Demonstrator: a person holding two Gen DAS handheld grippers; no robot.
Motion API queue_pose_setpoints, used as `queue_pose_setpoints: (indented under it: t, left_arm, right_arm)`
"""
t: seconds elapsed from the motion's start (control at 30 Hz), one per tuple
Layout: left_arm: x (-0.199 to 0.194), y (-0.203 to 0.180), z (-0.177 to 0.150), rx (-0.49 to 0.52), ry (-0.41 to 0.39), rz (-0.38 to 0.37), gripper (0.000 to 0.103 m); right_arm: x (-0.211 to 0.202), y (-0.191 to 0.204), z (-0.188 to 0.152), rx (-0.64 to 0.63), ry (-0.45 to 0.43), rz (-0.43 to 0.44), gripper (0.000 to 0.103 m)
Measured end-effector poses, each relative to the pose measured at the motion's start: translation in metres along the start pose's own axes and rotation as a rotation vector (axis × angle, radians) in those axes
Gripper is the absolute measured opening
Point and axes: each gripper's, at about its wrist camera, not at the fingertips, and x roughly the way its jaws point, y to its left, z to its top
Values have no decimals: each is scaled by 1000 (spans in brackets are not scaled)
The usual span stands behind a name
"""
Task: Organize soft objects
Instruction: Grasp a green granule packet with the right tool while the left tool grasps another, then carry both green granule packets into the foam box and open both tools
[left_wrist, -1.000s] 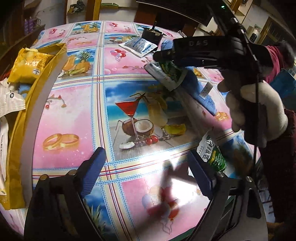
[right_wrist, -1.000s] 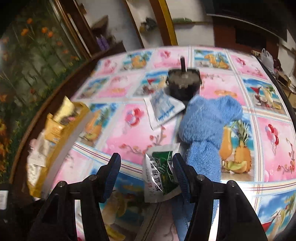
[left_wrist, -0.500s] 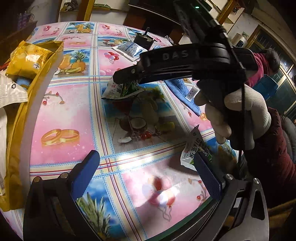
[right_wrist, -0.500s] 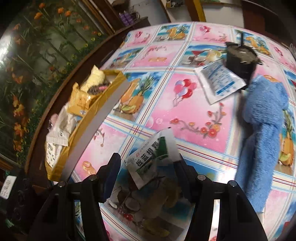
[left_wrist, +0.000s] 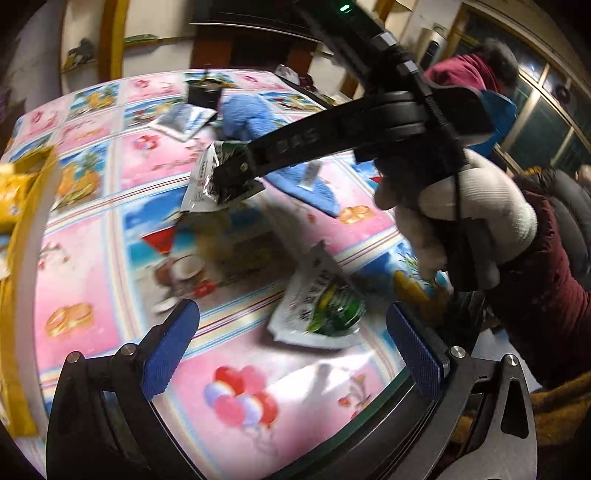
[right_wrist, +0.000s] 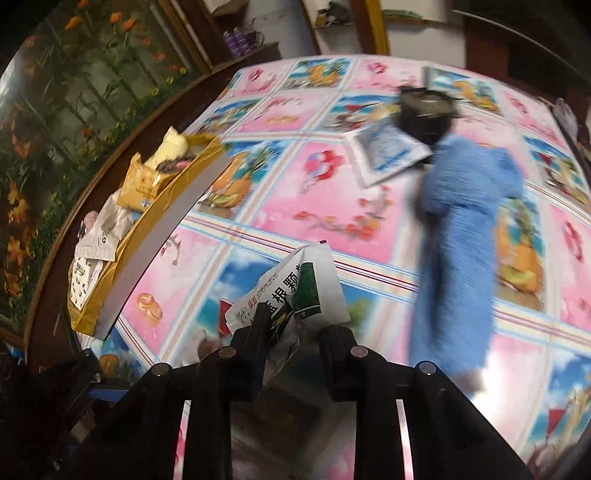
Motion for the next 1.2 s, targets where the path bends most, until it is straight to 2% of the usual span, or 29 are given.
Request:
queue_pose_setpoints:
  t: [0.17,0.27,0.37,0.4,0.43,0.7,0.9,1.2]
  left_arm:
    - [36,-22,12,92,59,4,102]
    - [56,-30,12,135,118,87,102]
    - [55,-36,13,155,111,180,71]
    - [54,-33,14,143,108,188,53]
    - [51,-29,15,111,112,176,51]
    - [21,3,11,-39,32,207,49]
    - [-37,36,3,-165,-97,221,49]
    - [-111,111,-28,-374,-214,349,49]
  right_arm:
    - [-45,-30,-25,54,-73,-30,24]
    - [-57,-37,-36,77,-95,-31,24]
    - [-63,-38,-46,81,-107,-28,24]
    - [-63,-37,-49,80,-109,-24,24]
    - [-64,-37,-50,78,-111,-19,24]
    - [-65,-25,-54,64,-128,5,24]
    - [-66,-4,-52,26,-136,8,24]
    - [-50,53,-33,-76,-126,64,24]
